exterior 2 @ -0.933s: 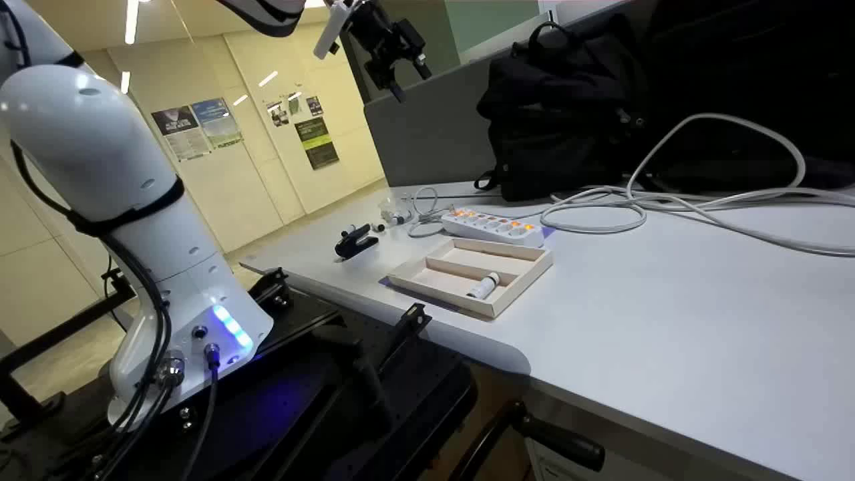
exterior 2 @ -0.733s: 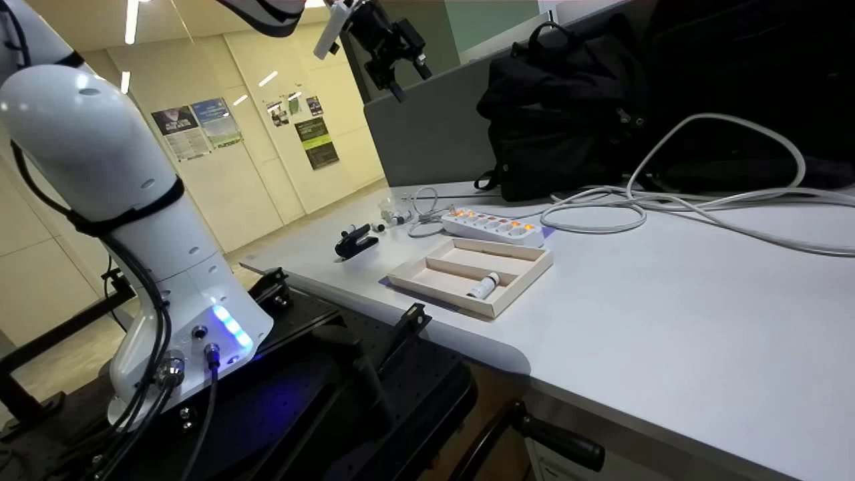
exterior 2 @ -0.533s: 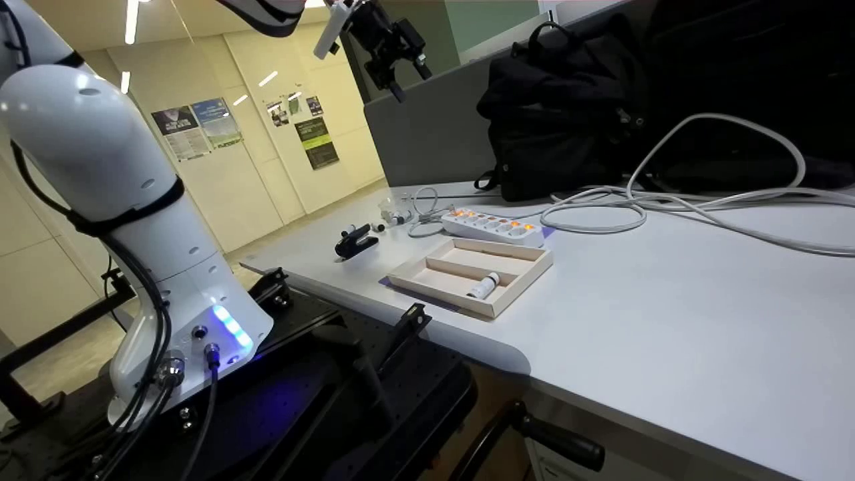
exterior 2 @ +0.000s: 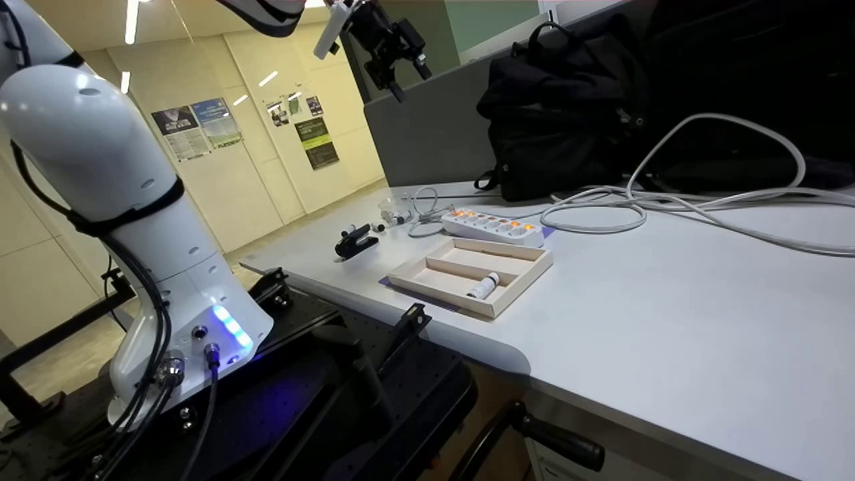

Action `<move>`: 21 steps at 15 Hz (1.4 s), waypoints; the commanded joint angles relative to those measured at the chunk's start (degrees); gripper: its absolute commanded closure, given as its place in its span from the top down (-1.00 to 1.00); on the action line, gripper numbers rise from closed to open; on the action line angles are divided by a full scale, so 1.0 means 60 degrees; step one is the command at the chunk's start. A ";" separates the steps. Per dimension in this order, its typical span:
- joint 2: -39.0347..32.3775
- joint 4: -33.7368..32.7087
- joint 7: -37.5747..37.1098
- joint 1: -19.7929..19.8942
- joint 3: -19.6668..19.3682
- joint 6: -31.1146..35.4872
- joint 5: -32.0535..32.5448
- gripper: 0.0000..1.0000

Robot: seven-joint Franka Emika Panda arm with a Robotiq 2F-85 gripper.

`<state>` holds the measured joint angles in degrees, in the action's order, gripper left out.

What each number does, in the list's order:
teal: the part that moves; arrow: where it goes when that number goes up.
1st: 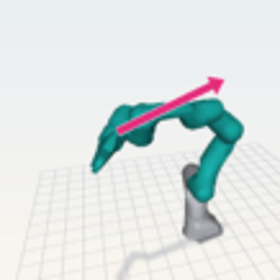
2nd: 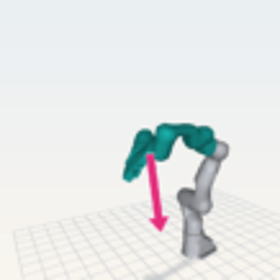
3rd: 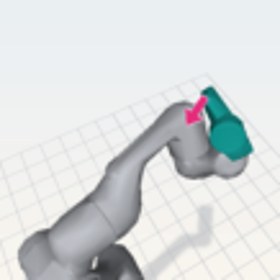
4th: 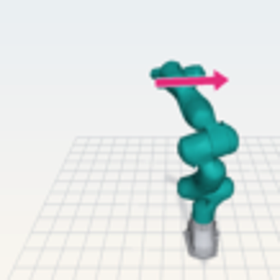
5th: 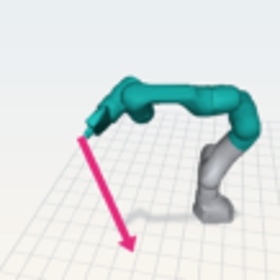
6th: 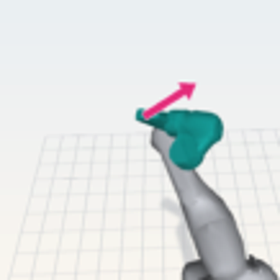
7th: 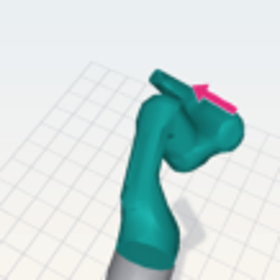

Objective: Turn on the fourth switch

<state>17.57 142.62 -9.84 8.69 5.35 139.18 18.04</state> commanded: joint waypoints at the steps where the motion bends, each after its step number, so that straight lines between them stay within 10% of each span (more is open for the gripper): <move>1: -0.0004 -0.0016 -0.0044 -0.0192 -0.0189 -0.0034 0.0072 1.00; 6: -0.1614 -0.1045 -0.0540 -0.0133 -0.0070 0.0991 0.0295 1.00; 7: -0.2158 -0.1400 -0.0750 -0.0110 -0.0026 0.1185 0.0424 0.50; 18: -0.6585 -0.4037 -0.2074 -0.2005 -0.1404 0.0890 0.1148 -0.91; 21: -0.7161 -0.4404 -0.2211 -0.2465 -0.1873 0.0574 0.1109 -1.00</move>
<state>-22.28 119.96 -20.68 -3.16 -3.01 146.15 24.83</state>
